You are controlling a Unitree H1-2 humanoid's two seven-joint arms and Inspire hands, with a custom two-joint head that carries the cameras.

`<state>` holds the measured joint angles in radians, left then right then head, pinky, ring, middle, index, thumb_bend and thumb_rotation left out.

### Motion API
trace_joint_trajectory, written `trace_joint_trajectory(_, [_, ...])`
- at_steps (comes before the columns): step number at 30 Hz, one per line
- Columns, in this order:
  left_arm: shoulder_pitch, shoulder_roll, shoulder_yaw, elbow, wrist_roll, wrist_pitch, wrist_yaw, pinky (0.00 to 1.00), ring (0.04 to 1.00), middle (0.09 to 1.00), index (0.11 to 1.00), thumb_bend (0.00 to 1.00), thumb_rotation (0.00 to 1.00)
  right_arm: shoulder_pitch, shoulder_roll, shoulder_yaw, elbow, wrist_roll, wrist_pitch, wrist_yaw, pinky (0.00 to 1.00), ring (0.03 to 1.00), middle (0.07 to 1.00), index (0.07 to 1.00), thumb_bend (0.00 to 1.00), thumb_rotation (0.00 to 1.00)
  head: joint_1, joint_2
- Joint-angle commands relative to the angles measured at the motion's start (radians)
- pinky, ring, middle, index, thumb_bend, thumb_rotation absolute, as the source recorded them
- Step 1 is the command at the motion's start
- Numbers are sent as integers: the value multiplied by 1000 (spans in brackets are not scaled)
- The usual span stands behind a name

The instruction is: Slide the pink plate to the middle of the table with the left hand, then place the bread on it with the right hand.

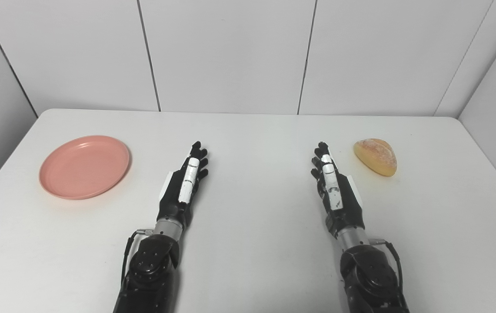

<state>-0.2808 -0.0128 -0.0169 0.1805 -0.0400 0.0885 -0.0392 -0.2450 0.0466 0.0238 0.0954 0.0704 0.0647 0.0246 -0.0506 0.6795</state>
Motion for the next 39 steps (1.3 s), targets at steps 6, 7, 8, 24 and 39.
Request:
trace_joint_trajectory(6, [-31, -1, 5, -26, -2, -31, 2, 957, 964, 963, 958, 628, 1000, -23, 5, -1, -24, 6, -2, 5, 1000, 1000, 1000, 1000, 676, 979, 4, -5])
trace_joint_trajectory(7, [-30, 0, 4, -27, 1, -31, 3, 957, 964, 963, 958, 628, 1000, -23, 6, -2, -25, 7, -2, 4, 1000, 1000, 1000, 1000, 676, 978, 2, -10])
trace_joint_trajectory(8, [-29, 0, 3, -27, 3, -31, 3, 955, 962, 963, 959, 622, 1000, -22, 7, -2, -26, 8, -1, 3, 1000, 1000, 1000, 1000, 675, 972, 2, -10])
trace_joint_trajectory(24, [-30, 1, 2, -25, 4, -44, 4, 950, 961, 962, 958, 622, 1000, -21, 6, 0, -26, 6, -10, 4, 1000, 1000, 1000, 1000, 683, 977, 11, -9])
trace_joint_trajectory(39, [-60, -36, 5, -14, 9, -78, 35, 993, 993, 991, 989, 648, 1000, 1, -53, -59, 7, 86, -66, 56, 1000, 1000, 1000, 1000, 640, 959, 338, -111])
